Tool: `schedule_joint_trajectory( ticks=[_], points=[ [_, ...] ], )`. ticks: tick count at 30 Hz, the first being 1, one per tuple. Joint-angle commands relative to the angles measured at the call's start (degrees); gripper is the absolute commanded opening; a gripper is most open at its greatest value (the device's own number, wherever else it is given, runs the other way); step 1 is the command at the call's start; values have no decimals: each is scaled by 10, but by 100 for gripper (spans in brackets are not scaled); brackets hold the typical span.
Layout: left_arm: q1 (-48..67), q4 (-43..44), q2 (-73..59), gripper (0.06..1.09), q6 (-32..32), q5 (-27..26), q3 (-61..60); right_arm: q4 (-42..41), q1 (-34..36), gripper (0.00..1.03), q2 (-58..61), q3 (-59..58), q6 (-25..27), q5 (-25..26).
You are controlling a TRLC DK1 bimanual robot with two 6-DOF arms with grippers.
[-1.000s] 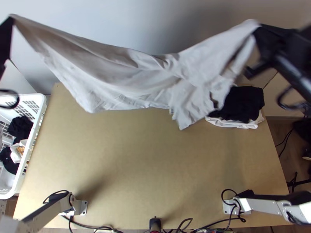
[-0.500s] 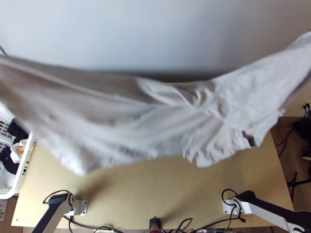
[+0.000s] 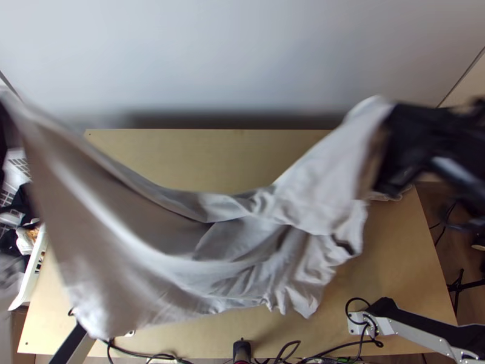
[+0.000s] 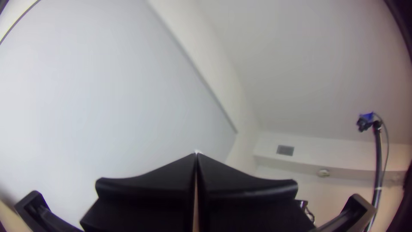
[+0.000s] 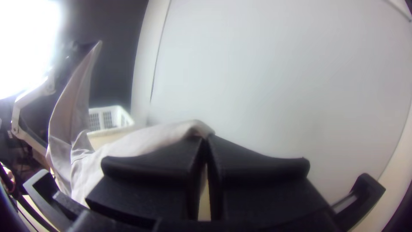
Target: Fold the t-shirt
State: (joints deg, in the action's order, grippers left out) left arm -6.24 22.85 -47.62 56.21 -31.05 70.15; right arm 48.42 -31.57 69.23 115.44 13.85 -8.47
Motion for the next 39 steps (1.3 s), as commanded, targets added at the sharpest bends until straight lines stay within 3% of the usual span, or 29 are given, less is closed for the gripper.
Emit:
schedule_joint_trajectory(
  ticks=[1, 6, 11, 16, 28, 39],
  points=[
    [67, 4, -47, 9, -148, -3, -229, -54, 22, 3, 23, -226, -22, -24],
    [33, 27, -216, 9, -232, -8, -292, -133, 75, 3, 70, -354, -25, -64],
    [5, 50, -317, 9, -234, -30, -262, -177, 119, 3, 140, -386, -19, -81],
    [-23, 58, -425, 9, -235, -31, -186, -217, 156, 3, 237, -358, -17, -82],
    [-87, 56, -639, 9, -229, -31, 27, -209, 238, 3, 460, -164, -19, -81],
    [-80, 24, -663, 9, -261, -59, 24, -178, 211, 3, 414, -195, 6, -82]
  ],
)
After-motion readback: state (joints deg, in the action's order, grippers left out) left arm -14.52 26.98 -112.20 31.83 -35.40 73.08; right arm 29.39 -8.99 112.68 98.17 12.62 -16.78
